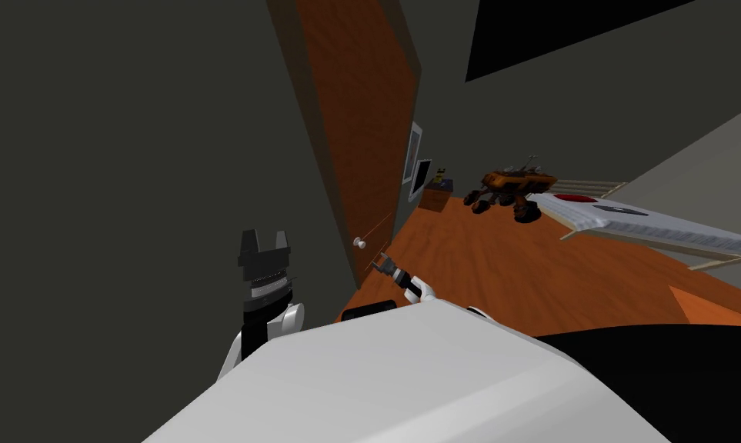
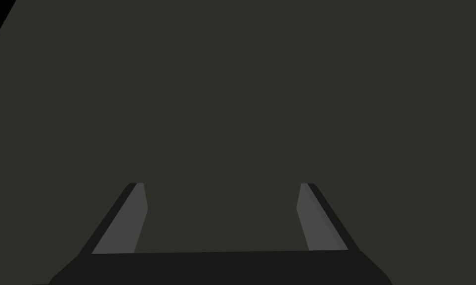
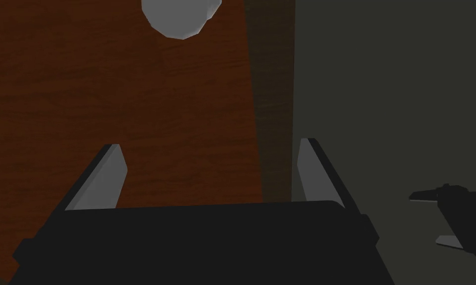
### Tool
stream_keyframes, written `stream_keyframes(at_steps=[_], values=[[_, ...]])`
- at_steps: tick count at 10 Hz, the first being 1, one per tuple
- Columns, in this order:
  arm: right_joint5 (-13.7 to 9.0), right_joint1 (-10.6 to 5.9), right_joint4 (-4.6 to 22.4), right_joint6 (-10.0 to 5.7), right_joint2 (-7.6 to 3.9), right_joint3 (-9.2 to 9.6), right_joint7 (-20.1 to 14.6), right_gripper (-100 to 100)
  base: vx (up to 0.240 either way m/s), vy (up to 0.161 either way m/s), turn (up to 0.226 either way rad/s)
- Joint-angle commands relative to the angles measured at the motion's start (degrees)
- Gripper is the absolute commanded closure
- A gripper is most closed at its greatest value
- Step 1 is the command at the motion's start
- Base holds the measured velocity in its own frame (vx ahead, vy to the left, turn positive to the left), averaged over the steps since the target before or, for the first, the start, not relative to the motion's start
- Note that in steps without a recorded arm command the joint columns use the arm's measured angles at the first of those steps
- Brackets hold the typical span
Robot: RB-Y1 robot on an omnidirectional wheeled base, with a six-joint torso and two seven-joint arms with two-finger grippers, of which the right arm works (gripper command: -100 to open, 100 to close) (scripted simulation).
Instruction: Pull the door open
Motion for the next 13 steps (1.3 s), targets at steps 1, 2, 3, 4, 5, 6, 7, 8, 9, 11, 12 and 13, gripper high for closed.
stream_keyframes(at_steps=[1,2,3,4,5,6,7,8,9,11,12,13], values=[[0.5,-1.01,2.4,-0.67,-0.14,0.42,1.6,-100,0.093,-0.050,0.022],[0.9,-1.77,4.2,-1.20,-0.32,0.80,2.9,-100,0.097,-0.013,0.030],[1.2,-2.35,5.6,-1.60,-0.46,1.08,3.9,-100,0.107,-0.014,0.018],[1.6,-2.93,7.0,-2.00,-0.59,1.37,4.8,-100,0.112,-0.028,0.025],[1.7,-3.12,7.4,-2.13,-0.63,1.46,5.2,-100,0.077,-0.026,0.015],[1.9,-3.54,8.5,-2.43,-0.73,1.68,5.9,-100,0.059,-0.025,0.013],[1.8,-3.32,7.8,-2.21,-0.75,1.55,5.3,-100,0.028,-0.012,0.005],[1.2,-3.39,8.3,-2.25,-0.92,0.92,5.8,-100,-0.047,0.005,0.204],[0.5,-3.39,8.7,-2.21,-1.12,0.14,6.2,-100,-0.105,0.019,0.369],[-1.6,-3.40,10.0,-2.09,-1.69,-2.09,7.2,-100,-0.144,0.069,0.384],[-2.9,-3.41,10.8,-2.02,-2.03,-3.44,7.9,-100,-0.127,0.079,0.457],[-4.3,-3.42,11.6,-1.94,-2.40,-4.89,8.6,-100,-0.083,0.090,0.410]])
